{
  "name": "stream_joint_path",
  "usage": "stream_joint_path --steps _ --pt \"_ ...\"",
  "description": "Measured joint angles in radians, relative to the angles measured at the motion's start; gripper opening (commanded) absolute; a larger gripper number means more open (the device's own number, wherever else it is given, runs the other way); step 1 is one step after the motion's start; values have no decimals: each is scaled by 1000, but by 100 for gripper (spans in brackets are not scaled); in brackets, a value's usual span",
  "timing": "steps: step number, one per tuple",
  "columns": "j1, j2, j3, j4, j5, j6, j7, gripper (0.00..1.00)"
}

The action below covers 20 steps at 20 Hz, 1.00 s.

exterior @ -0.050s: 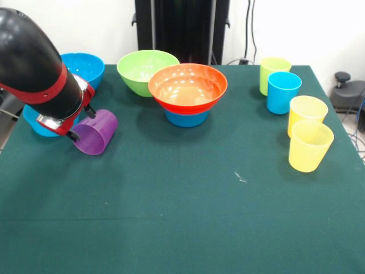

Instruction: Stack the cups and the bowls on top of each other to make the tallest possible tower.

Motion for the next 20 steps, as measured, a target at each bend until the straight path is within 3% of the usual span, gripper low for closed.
stream_joint_path --steps 20 --pt "0 -15 -26 40 0 -1 0 100"
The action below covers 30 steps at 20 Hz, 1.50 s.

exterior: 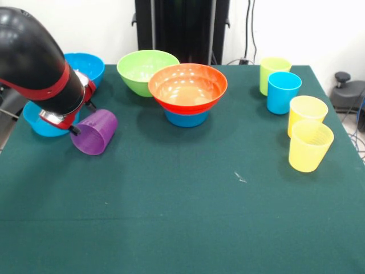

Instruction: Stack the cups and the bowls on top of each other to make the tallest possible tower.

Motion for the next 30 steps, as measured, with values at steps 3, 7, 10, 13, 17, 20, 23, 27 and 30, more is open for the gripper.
stream_joint_path --steps 3,7,10,13,17,20,23,27,30 --pt "0 0 -6 12 0 0 0 100" --pt "0 0 -17 25 0 0 0 100" --pt "-1 2 -23 30 0 0 0 100" --pt "-1 10 -27 30 -1 0 0 100" --pt "-1 18 -28 30 -2 0 0 100" --pt "-1 24 -28 29 -3 0 0 100" --pt "-1 32 -28 29 -3 0 0 100" --pt "-1 46 -28 29 -3 0 0 100" --pt "-1 51 -29 29 -2 1 0 100"
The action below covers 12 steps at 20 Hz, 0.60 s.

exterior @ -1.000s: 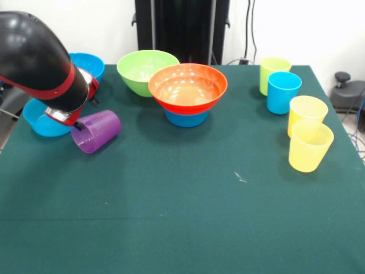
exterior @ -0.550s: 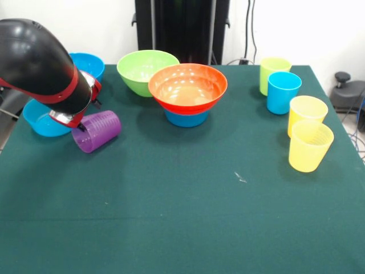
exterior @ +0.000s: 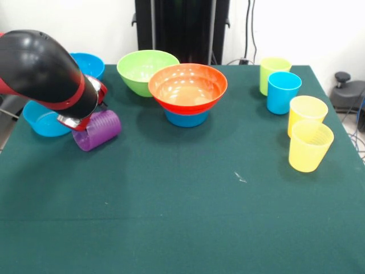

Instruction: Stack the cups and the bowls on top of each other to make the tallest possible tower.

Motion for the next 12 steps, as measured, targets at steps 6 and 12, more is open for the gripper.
stream_joint_path --steps 6,12 --pt "-1 -2 0 0 0 -1 0 100" --pt "-2 -3 -2 0 1 3 0 0"
